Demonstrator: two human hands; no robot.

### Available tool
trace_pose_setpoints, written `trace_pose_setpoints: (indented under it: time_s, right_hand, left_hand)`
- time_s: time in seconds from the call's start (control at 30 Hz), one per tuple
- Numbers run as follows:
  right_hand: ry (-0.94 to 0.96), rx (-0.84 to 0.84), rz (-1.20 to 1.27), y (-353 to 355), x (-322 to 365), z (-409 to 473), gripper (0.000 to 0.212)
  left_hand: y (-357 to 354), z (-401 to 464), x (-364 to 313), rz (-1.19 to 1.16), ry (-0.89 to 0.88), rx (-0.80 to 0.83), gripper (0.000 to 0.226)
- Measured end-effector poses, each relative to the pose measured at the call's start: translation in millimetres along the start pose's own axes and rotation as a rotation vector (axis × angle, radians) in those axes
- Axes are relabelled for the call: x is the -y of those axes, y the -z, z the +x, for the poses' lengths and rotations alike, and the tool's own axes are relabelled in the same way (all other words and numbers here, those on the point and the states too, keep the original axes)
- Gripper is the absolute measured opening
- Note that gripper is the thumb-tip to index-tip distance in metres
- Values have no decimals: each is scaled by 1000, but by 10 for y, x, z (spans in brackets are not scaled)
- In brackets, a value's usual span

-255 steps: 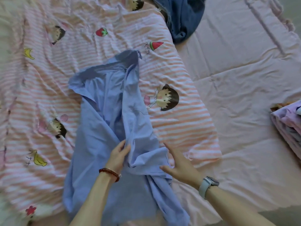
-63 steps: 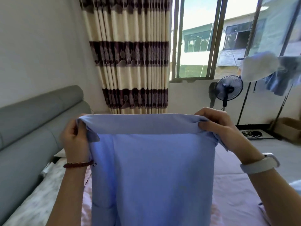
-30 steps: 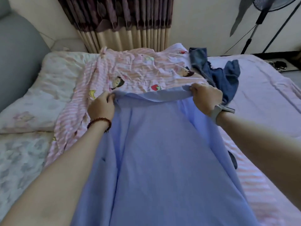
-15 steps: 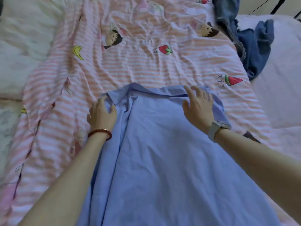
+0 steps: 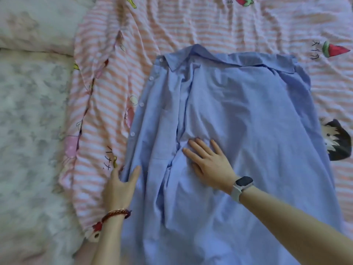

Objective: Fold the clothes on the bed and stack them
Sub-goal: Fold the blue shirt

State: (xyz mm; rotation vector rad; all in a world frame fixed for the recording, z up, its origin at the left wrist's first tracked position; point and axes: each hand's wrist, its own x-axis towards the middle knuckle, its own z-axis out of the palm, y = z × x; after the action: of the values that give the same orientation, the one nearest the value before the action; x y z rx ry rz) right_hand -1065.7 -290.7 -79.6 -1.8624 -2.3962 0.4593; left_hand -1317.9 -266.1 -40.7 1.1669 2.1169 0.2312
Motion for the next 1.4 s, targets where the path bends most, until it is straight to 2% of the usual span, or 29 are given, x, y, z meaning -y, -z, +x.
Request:
trace_pose_setpoints:
  time_s: [0.1,0.17,0.2,0.23,0.3,0.37,0.43,0.5,0.57,0.63,0.7,0.77,0.83,0.9,0.93,0.97,1.07,1.13,1.2,1.33,1.4]
  right_hand:
    - [-85,-43,151,119,74,98,44]
    - [-240,-127,476,277,224,130,38]
    - [-353,-136,717,390,301,121,30]
    - [-469,-118,992,508,365,102,22]
    - [-641,34,1494,697,411,15,15]
    - [-715,231,1699,783,353,-92,30]
    - [-700,348,1674,789,300,-156,30]
    - [-705,365,1541,771,277,-157,16]
    - [-790,238,1378,724,227,-122,9]
    - [-861,42,1221,673,110,-113,17]
    - [-902,-150,1130,687,-48,-184,22]
    - [-910,-313,1032,736,-276,-356,25]
    - [-917,-382,920,790,-509,-580,21]
    - [-983,-340,809,746,-705,-814,21]
    - [-1026,-299,771,692,-775,-929,25]
    - [-1062,-264,749,640,-819,-1038,26]
    - [-1105,-286,791,518,-819,-1276,8]
    - [-1143,-325,844,474,-707,-1382,19]
    - [-1174,-270,924,402,-533,-1466,22]
    - [-1221,37,934,184,-185,-1675,27]
    - [-1217,100,857,62,-92,-1764,22]
  left_hand:
    - [223,-82,43,-89,-101,-46,33]
    - [306,-230,-30,-205,-225,-102,11]
    - [306,-342,-88,-233,-288,-80,9]
    - [267,-469,-168,-235,-358,-17,13]
    - [109,-745,-325,-210,-535,195,35]
    - [-99,-972,-431,-157,-709,401,46]
    - [-288,-1118,-450,-104,-768,498,48]
    - [-419,-1200,-384,-122,-724,508,42]
    - [-512,-1225,-255,-20,-729,324,39]
    - [-598,-1222,-108,277,-744,179,43]
    - [-659,-1252,-41,499,-721,228,37]
    - [-732,-1365,-47,417,-828,306,28]
    - [-821,-1530,-113,295,-928,432,28]
    - [-899,-1644,-238,327,-905,597,48]
    - [-935,-1676,-274,340,-891,587,58]
    - [-968,-1698,-304,315,-882,535,58]
    - [-1086,-1697,-246,121,-832,246,33]
    - [-1109,-1703,-80,107,-721,189,30]
    - [-1127,-1758,164,216,-691,183,33]
    - [-1199,-1949,599,686,-629,366,54]
    - [-1251,-2024,675,727,-634,371,61]
